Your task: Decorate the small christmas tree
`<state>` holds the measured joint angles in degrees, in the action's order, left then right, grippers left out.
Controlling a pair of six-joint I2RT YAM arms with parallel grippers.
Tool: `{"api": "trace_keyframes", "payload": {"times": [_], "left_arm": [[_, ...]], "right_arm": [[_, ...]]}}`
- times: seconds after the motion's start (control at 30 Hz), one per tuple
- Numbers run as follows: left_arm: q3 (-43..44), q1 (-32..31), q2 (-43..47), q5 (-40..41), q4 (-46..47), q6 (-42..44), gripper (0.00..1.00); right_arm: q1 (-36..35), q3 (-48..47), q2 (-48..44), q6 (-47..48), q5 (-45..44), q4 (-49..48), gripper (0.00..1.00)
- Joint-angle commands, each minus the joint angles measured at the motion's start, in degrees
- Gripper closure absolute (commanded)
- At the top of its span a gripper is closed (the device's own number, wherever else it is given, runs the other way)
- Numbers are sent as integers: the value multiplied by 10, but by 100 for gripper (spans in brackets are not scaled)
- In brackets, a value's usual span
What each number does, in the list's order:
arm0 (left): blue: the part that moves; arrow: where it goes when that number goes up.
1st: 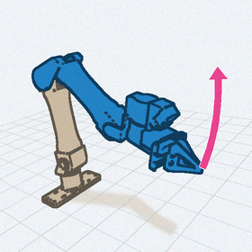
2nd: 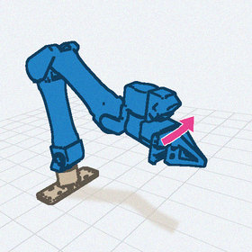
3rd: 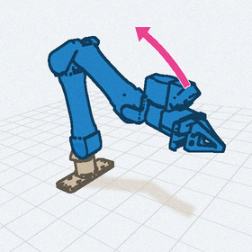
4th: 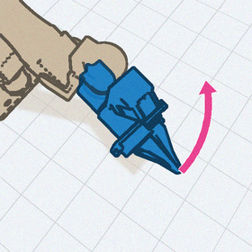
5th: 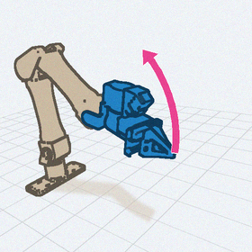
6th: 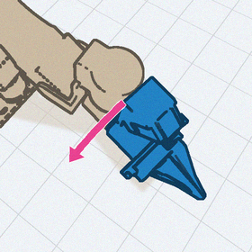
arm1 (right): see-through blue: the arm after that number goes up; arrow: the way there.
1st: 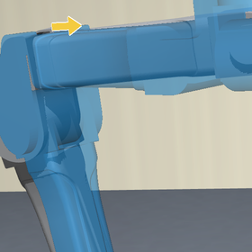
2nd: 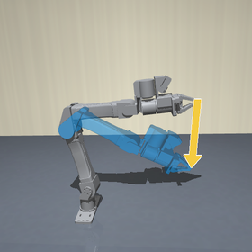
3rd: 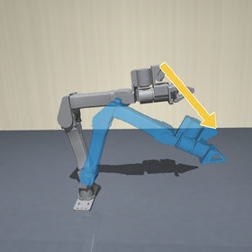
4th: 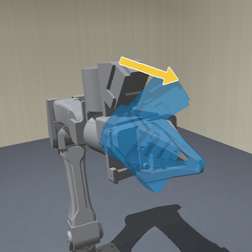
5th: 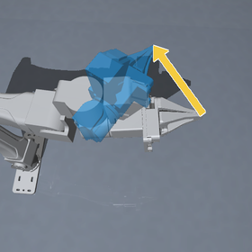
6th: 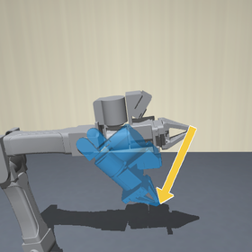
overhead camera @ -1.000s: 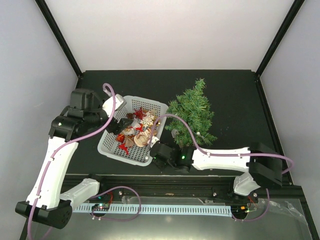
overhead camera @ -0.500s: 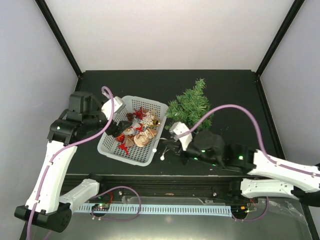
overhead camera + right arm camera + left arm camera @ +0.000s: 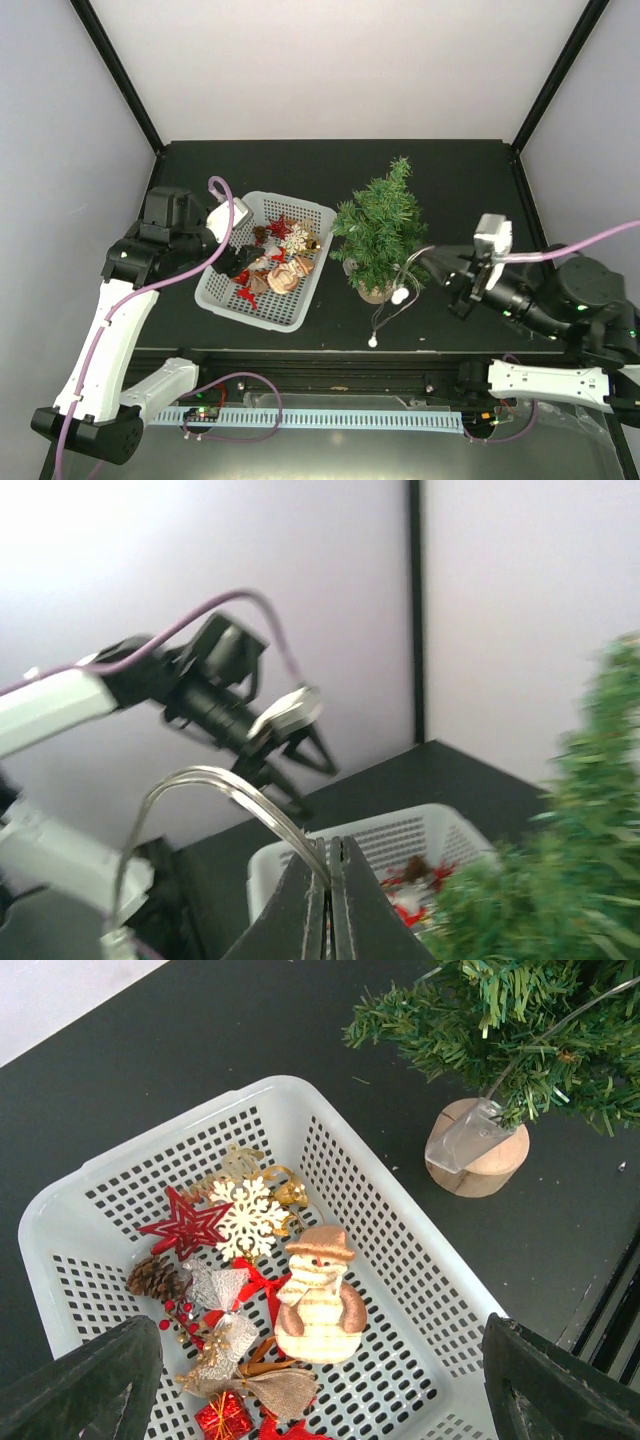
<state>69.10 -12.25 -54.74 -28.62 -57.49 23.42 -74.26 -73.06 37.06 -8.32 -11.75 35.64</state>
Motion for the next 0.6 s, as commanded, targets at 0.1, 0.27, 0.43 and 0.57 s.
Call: {"api": "trace_keyframes", "payload": {"times": [0.1,0.27,0.43,0.57], "left_arm": [[-7,-3,-1,2,13,-7,13],[-15,-3,-1,0,18,-10,13],[-24,-4,1,-1,24,-12,13],[-28,-3,2,-2,28,-14,13]], "right_arm": [[-2,-80,27,1,-268,74,99],[-2,-122,32,19,-419,50,99],[-3,-162,66,58,-534,24,99],[-2,-170,87,152,-612,-73,99]]}}
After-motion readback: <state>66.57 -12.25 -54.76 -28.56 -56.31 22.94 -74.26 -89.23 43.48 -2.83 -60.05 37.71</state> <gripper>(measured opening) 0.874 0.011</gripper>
